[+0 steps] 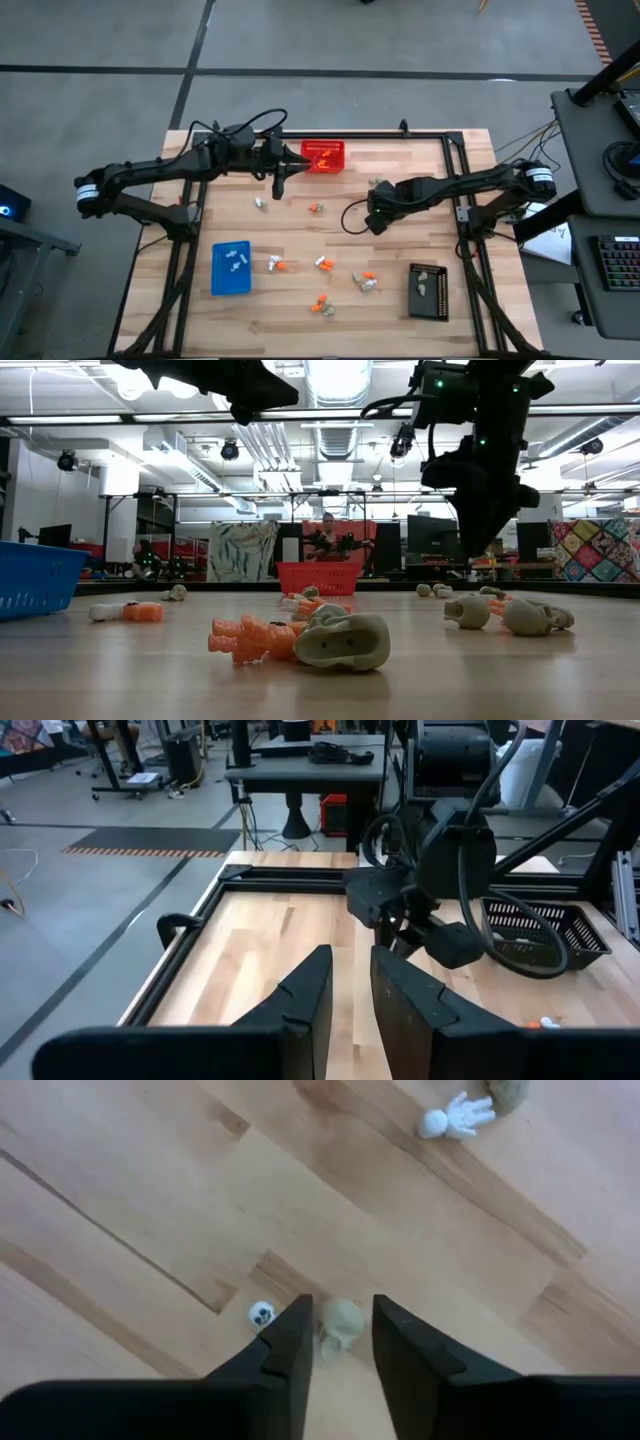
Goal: Sort Halloween decoration
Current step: Put the gray skull toy into the black bin
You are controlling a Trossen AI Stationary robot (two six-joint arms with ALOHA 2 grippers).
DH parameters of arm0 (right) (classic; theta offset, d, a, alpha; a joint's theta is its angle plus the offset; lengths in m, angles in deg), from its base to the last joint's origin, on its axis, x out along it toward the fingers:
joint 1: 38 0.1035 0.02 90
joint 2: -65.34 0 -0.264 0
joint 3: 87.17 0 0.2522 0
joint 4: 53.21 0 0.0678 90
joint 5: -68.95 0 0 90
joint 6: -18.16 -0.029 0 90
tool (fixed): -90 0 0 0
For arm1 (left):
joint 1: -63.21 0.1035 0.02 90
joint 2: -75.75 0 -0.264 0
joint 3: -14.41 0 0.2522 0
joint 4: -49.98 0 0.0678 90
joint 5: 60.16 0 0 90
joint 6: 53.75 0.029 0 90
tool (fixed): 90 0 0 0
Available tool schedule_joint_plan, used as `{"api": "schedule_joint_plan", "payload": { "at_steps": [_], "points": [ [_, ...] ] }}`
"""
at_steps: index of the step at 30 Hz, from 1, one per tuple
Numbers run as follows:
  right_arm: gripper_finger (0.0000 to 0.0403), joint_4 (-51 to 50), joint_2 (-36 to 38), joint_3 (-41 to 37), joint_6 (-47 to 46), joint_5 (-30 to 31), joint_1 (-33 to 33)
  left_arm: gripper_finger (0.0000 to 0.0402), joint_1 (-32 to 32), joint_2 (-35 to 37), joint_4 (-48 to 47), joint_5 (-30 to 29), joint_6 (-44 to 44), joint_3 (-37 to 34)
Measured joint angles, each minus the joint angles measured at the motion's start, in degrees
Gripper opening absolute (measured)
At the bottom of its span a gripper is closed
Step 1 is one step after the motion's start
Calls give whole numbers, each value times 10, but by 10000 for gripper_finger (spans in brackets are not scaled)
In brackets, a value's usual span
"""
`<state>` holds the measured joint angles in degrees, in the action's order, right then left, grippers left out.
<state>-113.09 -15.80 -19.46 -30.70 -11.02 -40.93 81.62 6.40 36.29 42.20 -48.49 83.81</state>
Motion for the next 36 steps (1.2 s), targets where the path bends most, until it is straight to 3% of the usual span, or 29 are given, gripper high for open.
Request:
{"api": "schedule_joint_plan", "payload": {
  "at_steps": [7, 13, 27, 36],
  "points": [
    [161, -5, -7, -1, -22, -11, 0, 54, 0, 0, -1, 0, 2, 0],
    [182, -5, -43, -1, -31, -15, 0, 54, 0, 0, -1, 0, 2, 0],
    [161, 0, -117, -1, -37, -29, 0, 54, 0, 0, -1, 0, 2, 0],
    [115, 5, -126, 0, -36, -30, 0, 54, 0, 0, -1, 0, 2, 0]
  ]
}}
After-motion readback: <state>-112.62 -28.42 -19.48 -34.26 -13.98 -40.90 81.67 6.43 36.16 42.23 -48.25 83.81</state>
